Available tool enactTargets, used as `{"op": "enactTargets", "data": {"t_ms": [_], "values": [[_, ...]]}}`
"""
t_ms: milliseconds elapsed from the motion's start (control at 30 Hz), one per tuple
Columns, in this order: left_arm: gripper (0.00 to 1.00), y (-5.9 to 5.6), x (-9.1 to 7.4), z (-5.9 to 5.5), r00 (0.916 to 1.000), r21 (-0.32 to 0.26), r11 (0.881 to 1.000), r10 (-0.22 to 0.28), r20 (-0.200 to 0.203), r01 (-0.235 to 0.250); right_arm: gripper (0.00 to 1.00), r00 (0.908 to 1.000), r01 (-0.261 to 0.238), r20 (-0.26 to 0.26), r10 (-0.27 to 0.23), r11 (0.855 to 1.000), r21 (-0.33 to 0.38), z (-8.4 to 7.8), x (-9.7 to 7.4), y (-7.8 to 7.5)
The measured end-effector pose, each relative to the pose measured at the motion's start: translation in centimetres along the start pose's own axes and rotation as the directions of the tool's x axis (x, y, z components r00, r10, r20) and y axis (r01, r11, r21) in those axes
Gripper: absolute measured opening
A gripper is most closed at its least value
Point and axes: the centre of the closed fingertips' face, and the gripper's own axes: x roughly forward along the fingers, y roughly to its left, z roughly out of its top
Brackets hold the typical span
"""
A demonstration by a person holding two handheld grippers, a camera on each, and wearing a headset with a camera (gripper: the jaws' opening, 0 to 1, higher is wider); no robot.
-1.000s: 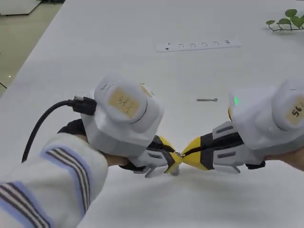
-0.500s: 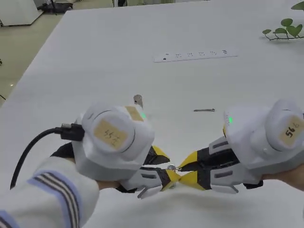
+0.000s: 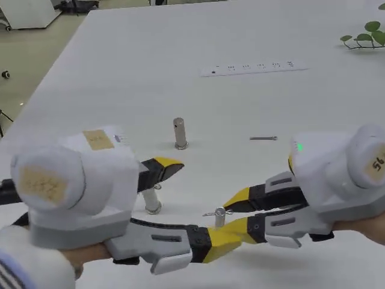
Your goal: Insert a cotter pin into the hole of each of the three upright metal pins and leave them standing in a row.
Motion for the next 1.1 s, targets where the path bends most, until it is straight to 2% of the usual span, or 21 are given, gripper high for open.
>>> {"op": "enactTargets", "data": {"t_ms": [133, 267, 300, 367, 533, 667, 833, 933, 1000, 1100], "values": [[0.88, 0.6, -1.2, -1.2, 0.9988, -0.019, 0.999, 0.042, -0.026, -0.043, 0.15, 1.0000, -0.007, 0.004, 0.007, 1.000, 0.015, -0.1, 0.3, 0.1], [0.99, 1.5, -2.3, -1.9, 0.9943, -0.056, 0.993, 0.106, -0.012, -0.106, 0.16, 0.9999, -0.016, 0.005, 0.015, 1.000, 0.026, -0.2, 0.5, 0.3], [0.99, 1.9, -2.7, -2.3, 0.9909, -0.069, 0.988, 0.134, -0.014, -0.135, 0.16, 0.9998, -0.017, 0.002, 0.017, 1.000, 0.026, -0.3, 0.6, 0.3], [0.99, 2.1, -2.9, -3.1, 0.9884, -0.095, 0.984, 0.149, -0.029, -0.151, 0.16, 0.9997, -0.022, -0.002, 0.022, 0.999, 0.025, -0.5, 0.8, 0.4], [0.99, 2.3, -3.7, -4.7, 0.9794, -0.088, 0.978, 0.183, -0.086, -0.190, 0.16, 0.9997, -0.023, -0.006, 0.024, 0.999, 0.036, -0.8, 1.1, 0.3], [0.99, 2.3, -4.1, -5.2, 0.9787, -0.124, 0.972, 0.188, -0.083, -0.197, 0.15, 0.9997, -0.024, -0.010, 0.024, 0.999, 0.044, -1.1, 1.3, 0.1], [0.99, 1.9, -4.2, -6.0, 0.9774, -0.130, 0.972, 0.185, -0.103, -0.197, 0.14, 0.9994, -0.026, -0.021, 0.027, 0.999, 0.042, -1.5, 1.6, 0.0], [0.99, 1.5, -4.1, -6.1, 0.9804, -0.124, 0.976, 0.163, -0.110, -0.177, 0.12, 0.9990, -0.025, -0.036, 0.026, 0.999, 0.042, -1.9, 1.7, 0.0], [0.99, 1.4, -4.0, -6.3, 0.9794, -0.110, 0.979, 0.156, -0.129, -0.170, 0.10, 0.9990, -0.020, -0.040, 0.021, 0.999, 0.040, -2.0, 1.7, -0.1], [0.99, 1.3, -4.0, -6.2, 0.9805, -0.103, 0.981, 0.151, -0.125, -0.165, 0.07, 0.9991, -0.012, -0.041, 0.013, 1.000, 0.024, -2.0, 1.7, -0.3]]}}
